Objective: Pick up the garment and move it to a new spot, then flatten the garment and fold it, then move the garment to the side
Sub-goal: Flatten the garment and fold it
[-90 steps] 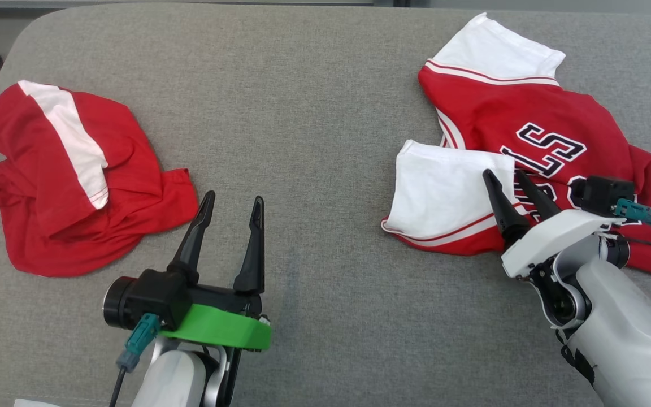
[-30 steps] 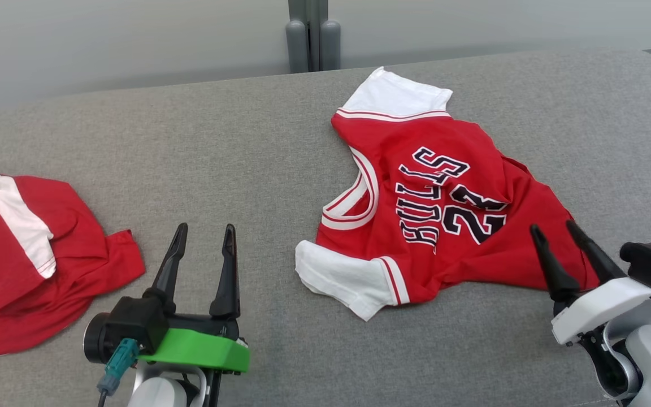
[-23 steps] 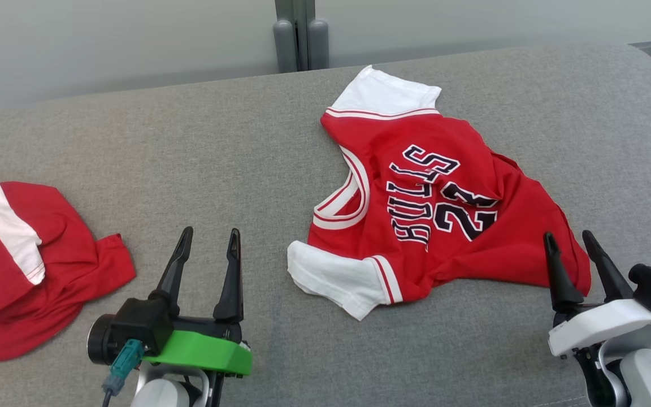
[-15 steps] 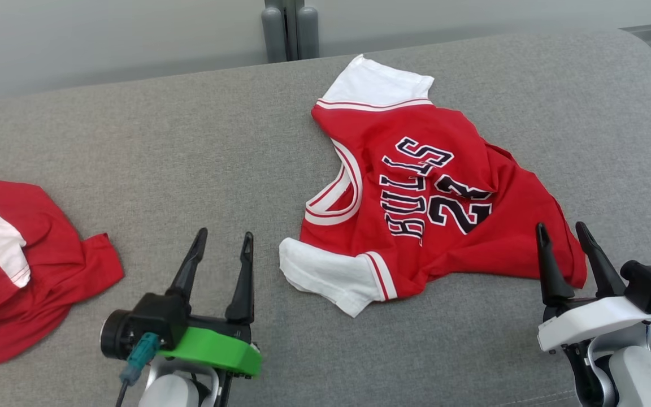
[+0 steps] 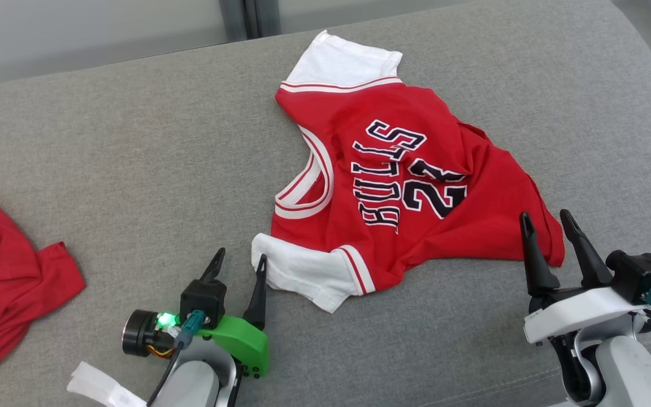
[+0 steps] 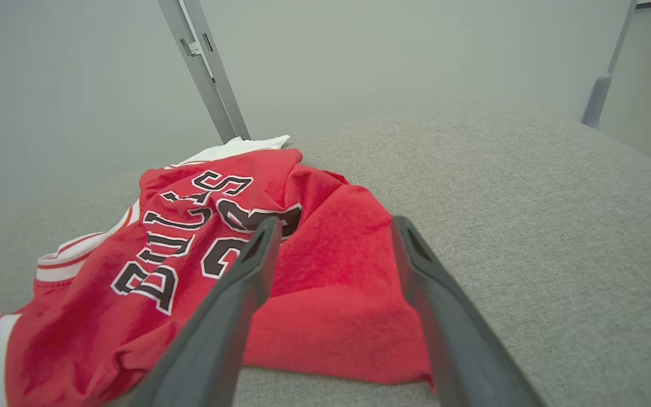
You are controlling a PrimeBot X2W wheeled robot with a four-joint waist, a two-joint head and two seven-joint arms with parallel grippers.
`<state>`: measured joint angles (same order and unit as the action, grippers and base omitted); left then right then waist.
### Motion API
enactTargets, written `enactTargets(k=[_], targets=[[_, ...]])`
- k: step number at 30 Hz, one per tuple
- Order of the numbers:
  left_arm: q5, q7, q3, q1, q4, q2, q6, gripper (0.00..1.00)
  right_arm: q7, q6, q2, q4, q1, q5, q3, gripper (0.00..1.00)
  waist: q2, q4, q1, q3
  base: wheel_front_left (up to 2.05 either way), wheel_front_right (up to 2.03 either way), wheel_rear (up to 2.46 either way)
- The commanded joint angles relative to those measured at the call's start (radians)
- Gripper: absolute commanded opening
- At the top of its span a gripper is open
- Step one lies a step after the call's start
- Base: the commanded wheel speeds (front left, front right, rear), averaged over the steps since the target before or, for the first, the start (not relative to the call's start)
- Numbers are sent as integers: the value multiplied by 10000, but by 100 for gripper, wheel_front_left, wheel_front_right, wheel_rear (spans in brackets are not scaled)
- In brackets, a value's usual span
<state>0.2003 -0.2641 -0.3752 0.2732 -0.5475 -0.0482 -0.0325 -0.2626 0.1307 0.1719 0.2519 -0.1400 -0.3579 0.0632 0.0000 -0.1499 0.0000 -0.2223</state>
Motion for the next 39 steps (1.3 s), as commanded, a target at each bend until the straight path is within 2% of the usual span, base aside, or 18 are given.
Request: enactTargets(k=[1,5,10,14,15,16,17,19,26,32,39], targets=[[9,-5,-84,309,-249,-41,-110,100,-32,1,18,-67,-128,-57,42,100,0,-156,0,-85,0,0,0],[48,-5,-309,616,-929,-45,-285,100,-33,1,39,-84,-130,-134,113,100,0,-272,0,-108,0,0,0],[131,6,-598,749,-1382,-47,-174,100,-33,1,3,-29,-98,-114,6,100,0,-290,0,-126,0,0,0],[30,15,-769,796,-1714,-47,-267,100,-33,1,-42,5,-75,-81,-21,100,0,-232,0,-102,0,0,0],[50,15,-808,804,-1787,-47,-253,95,-33,1,-46,20,-77,-74,-25,100,0,-215,0,-89,0,0,0],[93,17,-857,822,-1852,-49,-209,27,-33,1,-54,32,-82,-73,-30,100,0,-190,0,-72,0,0,0],[129,17,-909,840,-1890,-50,-148,0,-33,1,-58,45,-81,-68,-40,100,0,-162,0,-52,0,0,0],[145,17,-960,880,-1849,-58,-104,0,-33,1,-49,71,-52,-46,-59,100,0,-101,0,-1,0,0,0],[35,-1,-532,533,-794,-50,-499,0,-33,1,-47,330,140,102,-361,100,0,180,0,239,0,0,0],[-28,-1,120,35,84,-56,-679,0,-33,1,-444,1426,252,1042,-1529,100,0,474,0,495,0,0,0],[-92,-3,651,-530,777,-54,-400,0,-32,1,-960,2799,-48,1081,-2390,100,0,739,0,629,0,0,0]])
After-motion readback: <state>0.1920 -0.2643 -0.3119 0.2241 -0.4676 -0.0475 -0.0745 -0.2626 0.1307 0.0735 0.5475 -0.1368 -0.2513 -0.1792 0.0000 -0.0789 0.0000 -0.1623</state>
